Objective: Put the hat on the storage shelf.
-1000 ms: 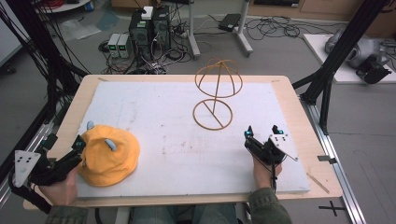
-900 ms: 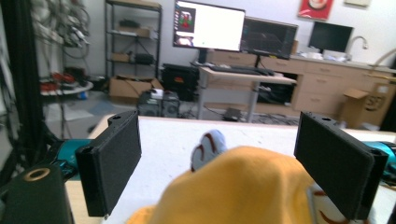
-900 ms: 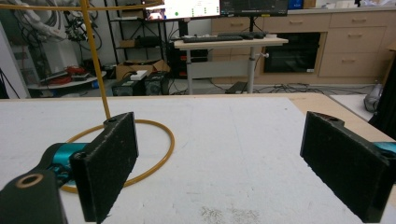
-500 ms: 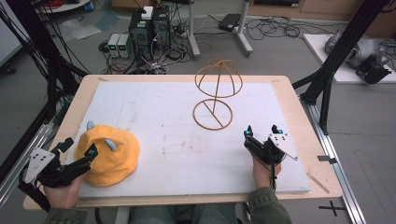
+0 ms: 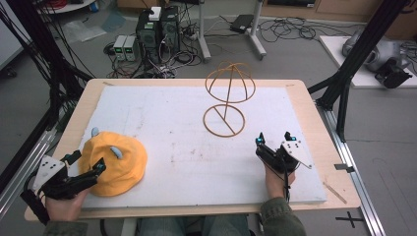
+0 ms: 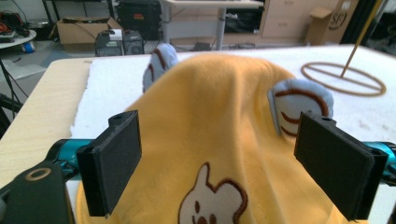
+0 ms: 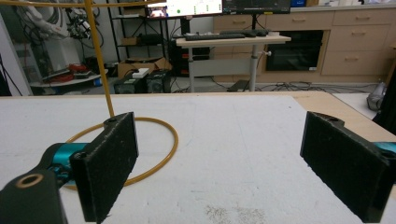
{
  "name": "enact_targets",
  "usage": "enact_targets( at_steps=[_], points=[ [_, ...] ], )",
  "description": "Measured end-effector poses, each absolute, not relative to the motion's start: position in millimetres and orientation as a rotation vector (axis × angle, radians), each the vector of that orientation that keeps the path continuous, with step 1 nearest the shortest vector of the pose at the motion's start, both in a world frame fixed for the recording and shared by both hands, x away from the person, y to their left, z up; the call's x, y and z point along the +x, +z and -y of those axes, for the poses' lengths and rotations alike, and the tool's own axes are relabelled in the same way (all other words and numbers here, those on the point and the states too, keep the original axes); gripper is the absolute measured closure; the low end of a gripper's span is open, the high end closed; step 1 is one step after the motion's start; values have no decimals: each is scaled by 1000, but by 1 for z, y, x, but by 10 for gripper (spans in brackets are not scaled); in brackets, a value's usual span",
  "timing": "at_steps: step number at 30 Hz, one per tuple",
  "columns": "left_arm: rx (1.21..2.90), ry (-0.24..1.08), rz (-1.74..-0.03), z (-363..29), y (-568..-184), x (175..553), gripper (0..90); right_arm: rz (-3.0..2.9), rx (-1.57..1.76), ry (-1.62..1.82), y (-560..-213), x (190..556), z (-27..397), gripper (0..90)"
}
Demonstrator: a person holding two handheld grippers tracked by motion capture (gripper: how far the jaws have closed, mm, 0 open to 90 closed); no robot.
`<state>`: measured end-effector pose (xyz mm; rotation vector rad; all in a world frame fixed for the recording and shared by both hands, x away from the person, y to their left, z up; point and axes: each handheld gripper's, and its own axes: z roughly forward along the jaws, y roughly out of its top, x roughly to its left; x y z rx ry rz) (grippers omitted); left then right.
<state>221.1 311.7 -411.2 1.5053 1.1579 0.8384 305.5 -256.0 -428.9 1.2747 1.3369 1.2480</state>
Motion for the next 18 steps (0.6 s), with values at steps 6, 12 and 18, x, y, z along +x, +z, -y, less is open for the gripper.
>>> enact_targets(
  at_steps=[6,12,18],
  points=[
    [1587,822,-1196,-304,-416,227,162,-1342,1282,1248,-429,305,255,109],
    [1631,774,-1258,-304,-420,231,200,-1336,1288,1248,-429,304,257,110],
    [1638,731,-1240,-304,-417,229,452,-1336,1281,1245,-430,304,258,110]
  ],
)
